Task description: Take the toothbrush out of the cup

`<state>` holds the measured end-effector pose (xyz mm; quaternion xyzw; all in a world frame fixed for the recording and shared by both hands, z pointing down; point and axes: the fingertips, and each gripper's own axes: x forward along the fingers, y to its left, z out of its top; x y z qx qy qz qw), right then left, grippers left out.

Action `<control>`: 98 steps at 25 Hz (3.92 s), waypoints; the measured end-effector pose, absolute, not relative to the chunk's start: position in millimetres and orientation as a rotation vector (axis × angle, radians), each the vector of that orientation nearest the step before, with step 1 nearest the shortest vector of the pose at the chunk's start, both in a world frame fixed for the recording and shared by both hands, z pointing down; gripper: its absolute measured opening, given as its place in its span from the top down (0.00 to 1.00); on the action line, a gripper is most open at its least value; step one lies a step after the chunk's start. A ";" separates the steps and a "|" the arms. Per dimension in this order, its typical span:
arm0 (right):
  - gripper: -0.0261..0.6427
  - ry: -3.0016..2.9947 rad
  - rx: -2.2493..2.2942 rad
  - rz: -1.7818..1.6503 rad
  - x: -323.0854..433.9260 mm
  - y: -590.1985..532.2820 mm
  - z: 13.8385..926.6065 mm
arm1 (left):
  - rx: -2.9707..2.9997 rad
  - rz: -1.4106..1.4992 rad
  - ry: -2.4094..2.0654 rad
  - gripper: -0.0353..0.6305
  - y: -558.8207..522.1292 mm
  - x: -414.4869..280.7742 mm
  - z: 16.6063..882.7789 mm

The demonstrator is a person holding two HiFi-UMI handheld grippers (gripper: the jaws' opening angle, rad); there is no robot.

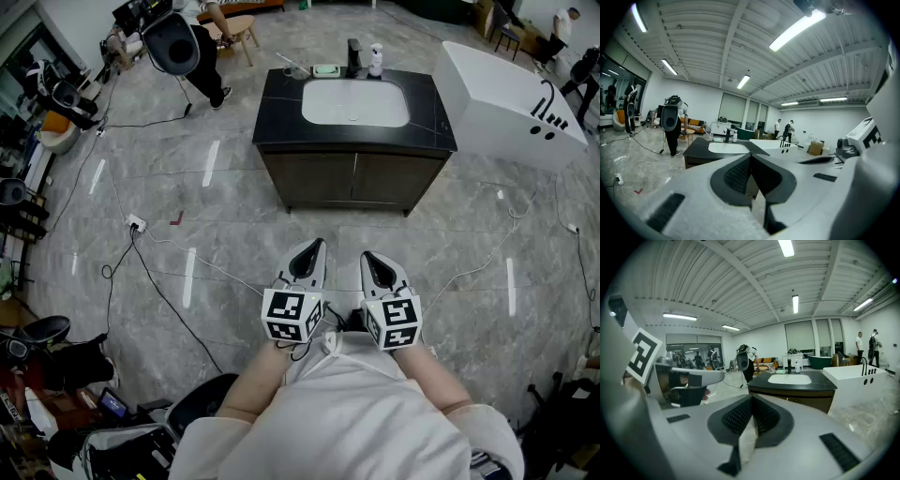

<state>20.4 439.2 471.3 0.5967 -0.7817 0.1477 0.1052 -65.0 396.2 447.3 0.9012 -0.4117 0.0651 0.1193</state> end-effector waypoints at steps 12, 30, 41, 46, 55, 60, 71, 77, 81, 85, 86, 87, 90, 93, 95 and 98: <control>0.92 -2.309 1.771 0.472 10.9 439.7 476.8 | 2.609 0.181 -1.202 0.92 402.0 -76.5 453.2; 0.92 -2.312 1.665 0.602 4.1 364.9 506.6 | 2.424 0.170 -1.278 0.92 336.7 -102.9 484.9; 0.92 -2.350 1.580 0.620 37.9 225.7 507.1 | 2.354 0.169 -1.349 0.92 204.1 -74.6 486.9; 0.92 -2.359 1.566 0.601 67.8 153.3 501.2 | 2.355 0.153 -1.362 0.92 135.7 -46.5 480.5; 0.92 -2.372 1.547 0.600 105.5 67.6 501.4 | 2.340 0.154 -1.389 0.92 50.7 -10.8 481.9; 0.92 -2.346 1.491 0.620 110.5 60.9 517.0 | 2.331 0.166 -1.361 0.92 29.4 4.1 487.3; 0.92 -2.273 1.578 0.676 127.3 -4.8 528.7 | 2.366 0.197 -1.293 0.92 -46.9 14.9 494.9; 0.92 -2.226 1.634 0.682 119.1 -63.7 528.9 | 2.383 0.214 -1.222 0.92 -109.9 7.5 499.3; 0.92 -2.196 1.670 0.690 105.9 -107.3 524.6 | 2.399 0.237 -1.168 0.92 -155.5 -2.9 499.3; 0.92 -2.171 1.702 0.715 89.4 -147.1 526.8 | 2.403 0.252 -1.136 0.92 -201.8 -18.1 503.9; 0.92 -2.163 1.713 0.720 86.3 -156.3 527.7 | 2.407 0.252 -1.129 0.92 -213.1 -21.8 505.3; 0.92 -2.154 1.727 0.728 84.0 -165.1 528.6 | 2.409 0.253 -1.123 0.92 -223.8 -25.5 506.8; 0.92 -2.119 1.777 0.756 80.4 -189.8 530.5 | 2.407 0.262 -1.110 0.92 -252.4 -37.4 512.0; 0.92 -2.095 1.815 0.762 77.0 -214.9 530.8 | 2.418 0.276 -1.101 0.92 -279.4 -46.9 515.9; 0.92 -2.082 1.829 0.764 75.3 -227.8 532.1 | 2.451 0.289 -1.095 0.92 -295.3 -48.7 516.3; 0.92 -2.072 1.823 0.769 70.1 -244.7 534.8 | 2.491 0.281 -1.116 0.92 -320.3 -50.8 514.2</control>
